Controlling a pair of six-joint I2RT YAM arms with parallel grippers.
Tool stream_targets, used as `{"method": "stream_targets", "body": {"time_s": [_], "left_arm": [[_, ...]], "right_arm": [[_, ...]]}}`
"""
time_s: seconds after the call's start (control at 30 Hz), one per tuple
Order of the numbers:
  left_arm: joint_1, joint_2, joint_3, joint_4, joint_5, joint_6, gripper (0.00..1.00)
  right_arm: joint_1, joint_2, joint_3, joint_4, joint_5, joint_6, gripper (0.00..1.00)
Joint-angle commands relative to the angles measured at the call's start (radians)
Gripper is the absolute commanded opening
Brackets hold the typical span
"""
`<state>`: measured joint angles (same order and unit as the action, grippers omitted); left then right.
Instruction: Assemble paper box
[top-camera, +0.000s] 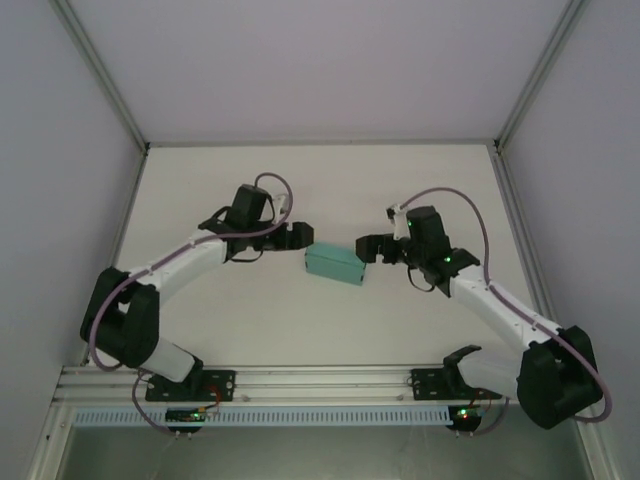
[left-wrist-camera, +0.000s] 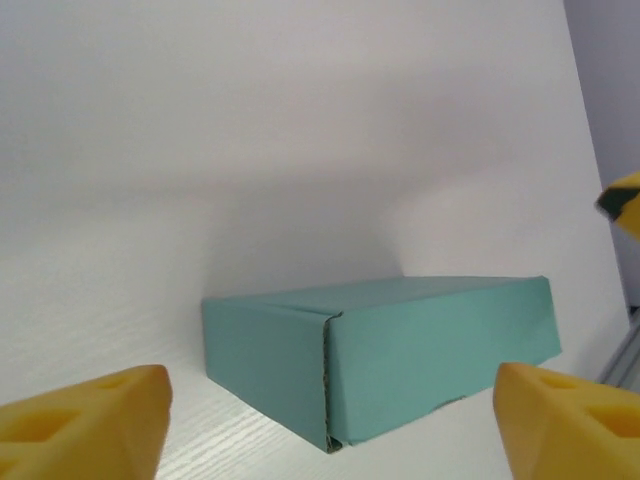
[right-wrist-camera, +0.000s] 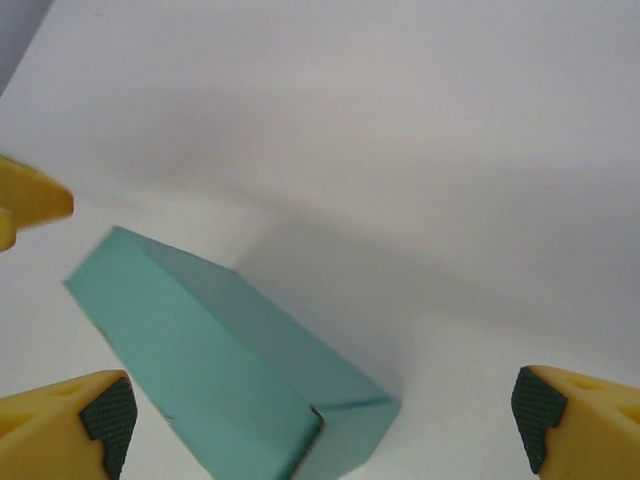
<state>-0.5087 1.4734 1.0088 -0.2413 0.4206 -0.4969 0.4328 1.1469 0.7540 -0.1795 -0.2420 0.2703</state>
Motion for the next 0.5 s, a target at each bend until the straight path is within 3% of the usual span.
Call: {"method": "stream_targets", "body": {"time_s": [0.0,0.07,0.2,0.47], "left_arm": [[0.026,-0.081,0.064,-0.123,-0.175,0.059,1.00],[0.057,-0.114,0.053,-0.160,-0.252,0.063,1.00],[0.132,-0.192,-0.010,-0.197,-0.343,0.054,1.00],[0.221,-0.274,-0.142,-0.220,-0.379,0.031,1.00]], "right_arm": [[0.032,0.012,0.097,-0.117,-0.050,-0.327,0.99],[0.067,0.057,0.152,-0.186,-0.076,-0.493,0.99],[0.158,0.182,0.299,-0.372,0.028,-0.721,0.99],[0.224,0.443,0.482,-0.518,0.151,-0.893,0.96]]}}
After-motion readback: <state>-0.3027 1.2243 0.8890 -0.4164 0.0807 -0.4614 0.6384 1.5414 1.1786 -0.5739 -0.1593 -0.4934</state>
